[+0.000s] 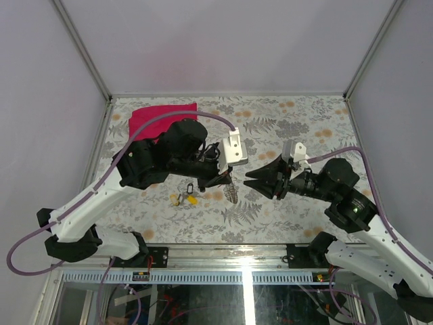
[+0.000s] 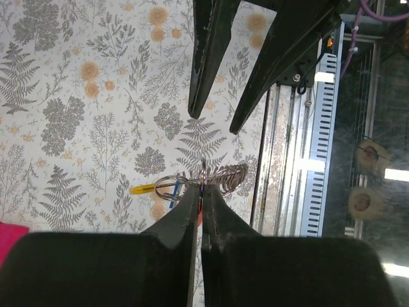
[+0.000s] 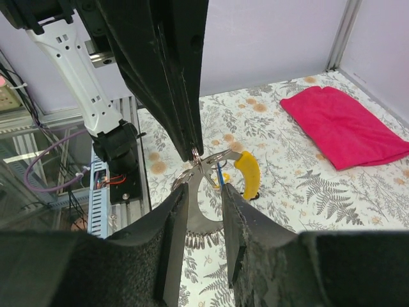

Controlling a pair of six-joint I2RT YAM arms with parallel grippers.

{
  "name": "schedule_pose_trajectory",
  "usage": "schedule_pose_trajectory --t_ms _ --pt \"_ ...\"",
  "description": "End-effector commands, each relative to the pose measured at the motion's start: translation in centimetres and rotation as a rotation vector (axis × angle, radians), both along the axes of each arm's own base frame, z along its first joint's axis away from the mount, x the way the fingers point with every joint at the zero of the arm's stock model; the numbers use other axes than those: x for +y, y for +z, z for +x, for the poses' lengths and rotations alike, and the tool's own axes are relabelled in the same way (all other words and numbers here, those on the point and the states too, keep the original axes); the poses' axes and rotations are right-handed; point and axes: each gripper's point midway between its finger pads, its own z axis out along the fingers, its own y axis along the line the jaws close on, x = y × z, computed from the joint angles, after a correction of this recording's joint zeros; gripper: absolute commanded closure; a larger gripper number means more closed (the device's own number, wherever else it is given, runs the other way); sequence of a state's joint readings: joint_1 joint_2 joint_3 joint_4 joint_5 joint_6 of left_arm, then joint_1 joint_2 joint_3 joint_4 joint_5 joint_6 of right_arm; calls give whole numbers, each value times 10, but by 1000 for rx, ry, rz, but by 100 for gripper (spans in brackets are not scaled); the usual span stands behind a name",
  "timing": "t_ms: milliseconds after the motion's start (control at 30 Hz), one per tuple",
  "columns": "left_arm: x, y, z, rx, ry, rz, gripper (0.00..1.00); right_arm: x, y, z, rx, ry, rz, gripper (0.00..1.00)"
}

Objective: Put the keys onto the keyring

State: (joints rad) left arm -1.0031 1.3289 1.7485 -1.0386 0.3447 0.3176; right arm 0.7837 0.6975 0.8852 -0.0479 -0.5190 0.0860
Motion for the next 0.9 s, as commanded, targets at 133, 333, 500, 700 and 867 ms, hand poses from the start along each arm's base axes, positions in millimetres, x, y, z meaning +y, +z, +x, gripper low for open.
schedule_pose_trajectory --t_ms 133,333,500,700,867 --pt "-3 6 -14 -54 -81 24 100 8 34 -21 -89 137 84 66" --pt "-3 6 -20 -60 -106 23 100 15 31 -23 -83 180 70 66" --pt "-2 9 -23 -62 -117 14 100 19 24 -27 -61 224 55 67" --pt "-4 8 -25 -58 -123 15 100 25 23 -28 -44 261 54 70" --pt "-6 10 -25 -60 -126 11 100 29 18 -27 -23 279 40 73"
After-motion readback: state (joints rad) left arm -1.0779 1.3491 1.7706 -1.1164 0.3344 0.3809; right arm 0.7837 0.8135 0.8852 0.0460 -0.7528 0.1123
